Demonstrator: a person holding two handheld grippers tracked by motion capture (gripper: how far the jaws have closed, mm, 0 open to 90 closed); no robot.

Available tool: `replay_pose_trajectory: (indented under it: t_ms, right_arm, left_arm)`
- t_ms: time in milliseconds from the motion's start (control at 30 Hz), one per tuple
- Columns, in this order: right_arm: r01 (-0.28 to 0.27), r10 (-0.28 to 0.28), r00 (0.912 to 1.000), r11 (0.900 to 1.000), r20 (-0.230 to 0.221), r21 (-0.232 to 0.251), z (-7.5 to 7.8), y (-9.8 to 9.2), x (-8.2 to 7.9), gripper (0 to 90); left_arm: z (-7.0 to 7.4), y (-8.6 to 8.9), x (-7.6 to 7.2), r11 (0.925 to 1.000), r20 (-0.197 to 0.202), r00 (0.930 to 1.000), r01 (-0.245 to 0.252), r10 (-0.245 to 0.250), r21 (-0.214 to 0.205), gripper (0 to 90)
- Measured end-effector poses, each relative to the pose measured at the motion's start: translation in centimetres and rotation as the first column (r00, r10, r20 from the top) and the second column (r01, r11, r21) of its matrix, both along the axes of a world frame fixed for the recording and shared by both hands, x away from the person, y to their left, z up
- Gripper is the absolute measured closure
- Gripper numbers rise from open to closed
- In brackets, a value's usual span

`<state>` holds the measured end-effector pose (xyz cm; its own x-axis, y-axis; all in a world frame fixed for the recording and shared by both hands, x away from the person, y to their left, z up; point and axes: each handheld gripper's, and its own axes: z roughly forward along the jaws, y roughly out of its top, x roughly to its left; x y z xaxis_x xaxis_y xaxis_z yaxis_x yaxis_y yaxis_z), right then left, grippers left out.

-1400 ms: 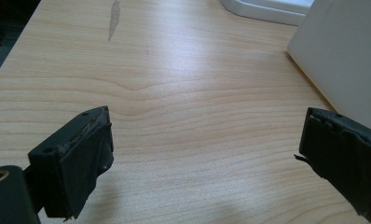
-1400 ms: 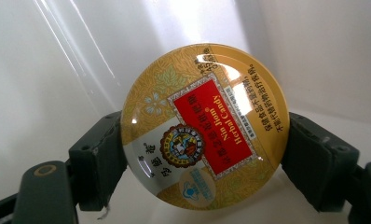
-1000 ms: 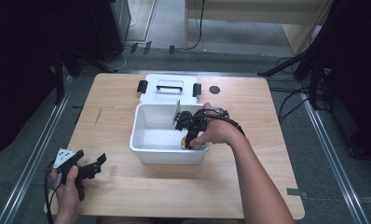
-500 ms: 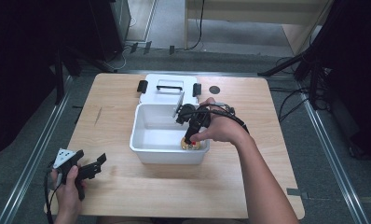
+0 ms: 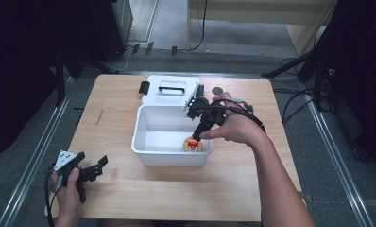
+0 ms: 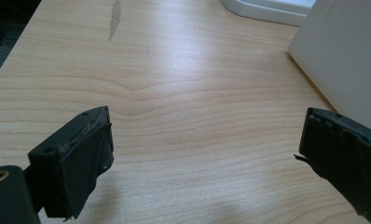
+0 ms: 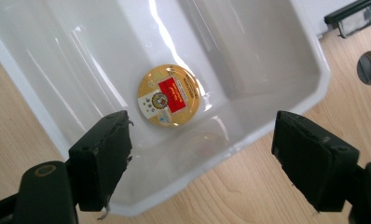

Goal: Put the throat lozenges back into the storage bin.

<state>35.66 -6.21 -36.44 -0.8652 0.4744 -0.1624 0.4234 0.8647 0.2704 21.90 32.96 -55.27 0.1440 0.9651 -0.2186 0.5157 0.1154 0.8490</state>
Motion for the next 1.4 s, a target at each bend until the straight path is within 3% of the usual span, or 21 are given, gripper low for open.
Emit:
replay_pose_trajectory:
  t_ms: [333,633,933,1400]
  right_arm:
    - [0.049,-0.050,0.9987,0.9987,0.014,0.014,1.2,-3.0,-0.3,18.9]
    - [0.093,-0.093,0.9957,0.9956,0.005,0.017,1.1,-5.5,-0.6,18.6]
    - [0.144,-0.144,0.9895,0.9892,-0.014,0.027,0.0,-8.2,-1.0,18.6]
    - [0.223,-0.221,0.9729,0.9744,-0.066,0.024,-3.1,-12.4,-1.7,18.7]
  left_arm:
    - [0.0,0.0,0.0,1.0000,0.000,1.0000,0.000,0.000,0.000,3.2]
    - [0.0,0.0,0.0,1.0000,0.001,1.0000,-0.001,0.001,-0.002,3.2]
    - [0.0,0.0,0.0,1.0000,0.001,1.0000,-0.001,0.001,-0.002,3.2]
    - [0.0,-0.1,0.0,1.0000,-0.001,1.0000,0.000,0.000,0.002,3.2]
